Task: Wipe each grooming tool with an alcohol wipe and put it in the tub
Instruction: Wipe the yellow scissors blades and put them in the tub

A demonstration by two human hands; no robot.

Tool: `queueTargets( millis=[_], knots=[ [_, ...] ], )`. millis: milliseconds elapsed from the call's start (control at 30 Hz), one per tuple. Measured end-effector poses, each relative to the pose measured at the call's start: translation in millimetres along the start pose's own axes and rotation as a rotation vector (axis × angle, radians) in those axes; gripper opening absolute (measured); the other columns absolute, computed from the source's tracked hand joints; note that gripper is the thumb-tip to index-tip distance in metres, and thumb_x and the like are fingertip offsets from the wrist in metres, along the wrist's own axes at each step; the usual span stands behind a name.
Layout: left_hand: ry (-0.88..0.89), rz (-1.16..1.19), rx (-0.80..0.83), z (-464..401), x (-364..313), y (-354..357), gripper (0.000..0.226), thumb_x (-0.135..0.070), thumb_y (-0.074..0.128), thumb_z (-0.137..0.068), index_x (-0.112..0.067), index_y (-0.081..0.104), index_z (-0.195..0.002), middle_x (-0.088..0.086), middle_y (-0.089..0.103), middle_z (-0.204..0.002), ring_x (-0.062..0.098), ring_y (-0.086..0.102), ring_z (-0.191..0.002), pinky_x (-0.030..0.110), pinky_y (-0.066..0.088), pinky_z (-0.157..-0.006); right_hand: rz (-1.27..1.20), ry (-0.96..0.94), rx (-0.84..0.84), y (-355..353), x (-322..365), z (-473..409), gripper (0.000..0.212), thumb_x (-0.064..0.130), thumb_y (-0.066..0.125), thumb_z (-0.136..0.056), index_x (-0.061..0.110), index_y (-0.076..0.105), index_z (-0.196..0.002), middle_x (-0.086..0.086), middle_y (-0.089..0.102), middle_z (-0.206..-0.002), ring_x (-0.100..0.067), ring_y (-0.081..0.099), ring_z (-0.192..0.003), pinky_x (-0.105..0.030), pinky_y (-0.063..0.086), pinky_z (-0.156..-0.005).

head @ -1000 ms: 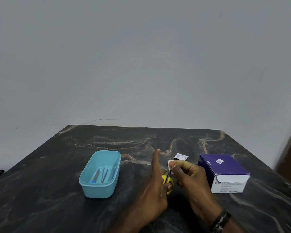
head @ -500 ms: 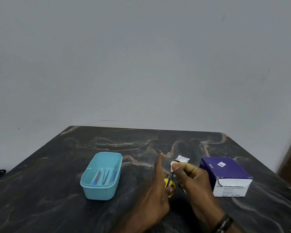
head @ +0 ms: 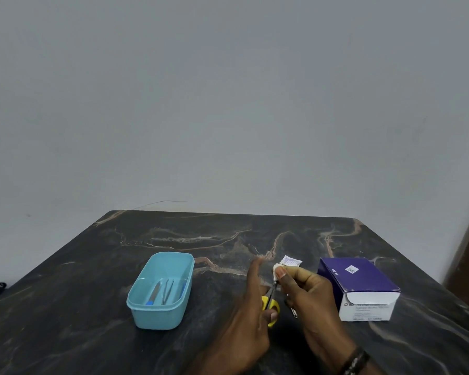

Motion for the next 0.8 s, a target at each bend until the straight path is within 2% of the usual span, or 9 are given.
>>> queueTargets(
  millis=[67,167,300,367,433,533,600,667,800],
  knots=[
    [-0.006,0.001,-0.002,-1,3,-1,0.094,-0.013,0.054,-0.093,-0.053,-0.017,-0.14,-0.024,0.041,-0.079,-0.023,0.049,-0.073,0.002,0.042,-0.073,-0.004,-0.007,0.015,1,0,0,0.014,0.011,0.066,-0.088,-0.001,0.073,-0.083,0.004,0.064,-0.052,0.001,0.051,-0.041,-0.012,0.041,-0.043],
    [0.007,-0.01,0.0,-1,1,1,0.09,-0.013,0.054,-0.093,-0.049,-0.011,-0.144,-0.017,0.047,-0.078,-0.014,0.052,-0.071,0.008,0.042,-0.067,0.003,-0.014,0.002,0,-1,-3,0.013,0.012,0.067,-0.087,0.002,0.073,-0.083,0.004,0.065,-0.053,0.001,0.051,-0.043,-0.013,0.042,-0.045],
    [-0.028,-0.015,-0.001,-2,2,3,0.079,-0.013,0.054,-0.093,-0.052,0.0,-0.136,-0.03,0.035,-0.086,-0.019,0.05,-0.077,-0.003,0.038,-0.071,-0.054,-0.042,-0.115,-15,3,-6,0.012,0.02,0.069,-0.086,0.009,0.076,-0.086,-0.002,0.075,-0.07,-0.012,0.065,-0.061,-0.027,0.052,-0.061],
    [-0.041,0.008,-0.011,-2,5,3,0.064,-0.019,0.054,-0.094,-0.058,0.014,-0.126,-0.03,0.039,-0.089,-0.022,0.049,-0.079,-0.002,0.038,-0.072,-0.069,-0.072,-0.204,-29,6,-8,0.011,0.02,0.069,-0.086,0.012,0.076,-0.084,-0.004,0.077,-0.075,-0.011,0.066,-0.062,-0.029,0.052,-0.062],
    [-0.035,0.033,-0.059,-2,7,0,0.038,-0.028,0.052,-0.095,-0.057,0.036,-0.115,-0.023,0.055,-0.091,-0.016,0.054,-0.084,0.009,0.047,-0.078,-0.061,-0.102,-0.272,-41,9,-9,0.011,0.021,0.07,-0.086,0.012,0.076,-0.083,-0.002,0.076,-0.073,-0.011,0.066,-0.062,-0.029,0.051,-0.062],
    [-0.04,0.158,-0.223,-3,6,-31,0.007,-0.037,0.052,-0.094,-0.039,0.058,-0.093,-0.005,0.066,-0.072,0.002,0.061,-0.065,0.046,0.056,-0.075,-0.015,-0.118,-0.29,-44,8,-9,0.011,0.025,0.071,-0.084,0.015,0.076,-0.083,0.0,0.075,-0.07,-0.015,0.064,-0.064,-0.031,0.052,-0.065],
    [-0.024,0.234,-0.358,0,-4,-64,0.019,-0.047,0.054,-0.088,-0.029,0.061,-0.083,-0.001,0.065,-0.063,0.009,0.06,-0.058,0.051,0.054,-0.066,0.008,-0.125,-0.29,-43,9,-9,0.007,0.024,0.072,-0.084,0.018,0.076,-0.081,0.001,0.077,-0.074,-0.018,0.07,-0.076,-0.035,0.056,-0.075],
    [-0.002,0.253,-0.5,5,-19,-104,0.032,-0.049,0.059,-0.088,-0.02,0.065,-0.076,0.004,0.067,-0.061,0.012,0.061,-0.056,0.044,0.054,-0.062,0.018,-0.136,-0.279,-41,13,-10,0.005,0.02,0.072,-0.085,0.02,0.076,-0.081,0.002,0.077,-0.077,-0.016,0.072,-0.082,-0.033,0.056,-0.079],
    [0.05,0.001,-0.656,18,-39,-185,0.028,-0.039,0.061,-0.086,-0.022,0.073,-0.067,-0.003,0.069,-0.068,0.01,0.065,-0.066,0.033,0.051,-0.064,0.047,-0.169,-0.233,-35,21,-11,0.007,0.021,0.07,-0.086,0.018,0.076,-0.083,0.003,0.077,-0.077,-0.014,0.072,-0.083,-0.025,0.054,-0.073]
  ],
)
Point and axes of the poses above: each hand's wrist, its own z-axis away from the middle knuckle, its own y-axis out of the palm, x = y × z, the point moved 10 cm from there along -z, towards the middle knuckle
